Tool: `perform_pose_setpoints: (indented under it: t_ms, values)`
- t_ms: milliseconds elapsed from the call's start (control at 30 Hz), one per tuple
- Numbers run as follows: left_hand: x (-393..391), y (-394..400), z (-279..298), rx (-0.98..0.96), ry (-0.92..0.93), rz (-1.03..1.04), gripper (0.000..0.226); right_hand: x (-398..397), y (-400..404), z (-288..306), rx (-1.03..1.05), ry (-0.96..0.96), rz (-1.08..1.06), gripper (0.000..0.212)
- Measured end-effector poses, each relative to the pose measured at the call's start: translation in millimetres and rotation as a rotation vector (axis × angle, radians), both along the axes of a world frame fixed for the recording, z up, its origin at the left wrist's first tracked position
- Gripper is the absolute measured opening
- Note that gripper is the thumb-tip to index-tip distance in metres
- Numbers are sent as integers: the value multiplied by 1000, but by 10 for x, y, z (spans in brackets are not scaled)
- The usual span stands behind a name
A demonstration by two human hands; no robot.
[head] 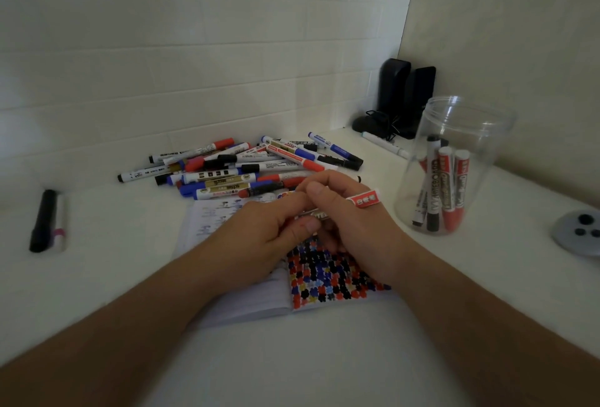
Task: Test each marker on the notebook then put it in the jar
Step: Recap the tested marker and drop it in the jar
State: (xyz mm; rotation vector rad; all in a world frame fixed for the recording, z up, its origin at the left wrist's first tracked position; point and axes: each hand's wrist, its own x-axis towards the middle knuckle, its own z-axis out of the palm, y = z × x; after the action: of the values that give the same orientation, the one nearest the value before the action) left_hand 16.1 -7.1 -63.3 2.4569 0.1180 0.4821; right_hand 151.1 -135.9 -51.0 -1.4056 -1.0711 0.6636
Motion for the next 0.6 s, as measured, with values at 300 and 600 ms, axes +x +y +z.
perform_pose_setpoints:
  t_ms: [300,600]
  values:
    - [-71,104,-43,-72,120,17,35,336,-405,515,11,174,11,42]
    - [-35,52,-65,284,246,-60,42,265,-779,-17,-249,-199,-27,36]
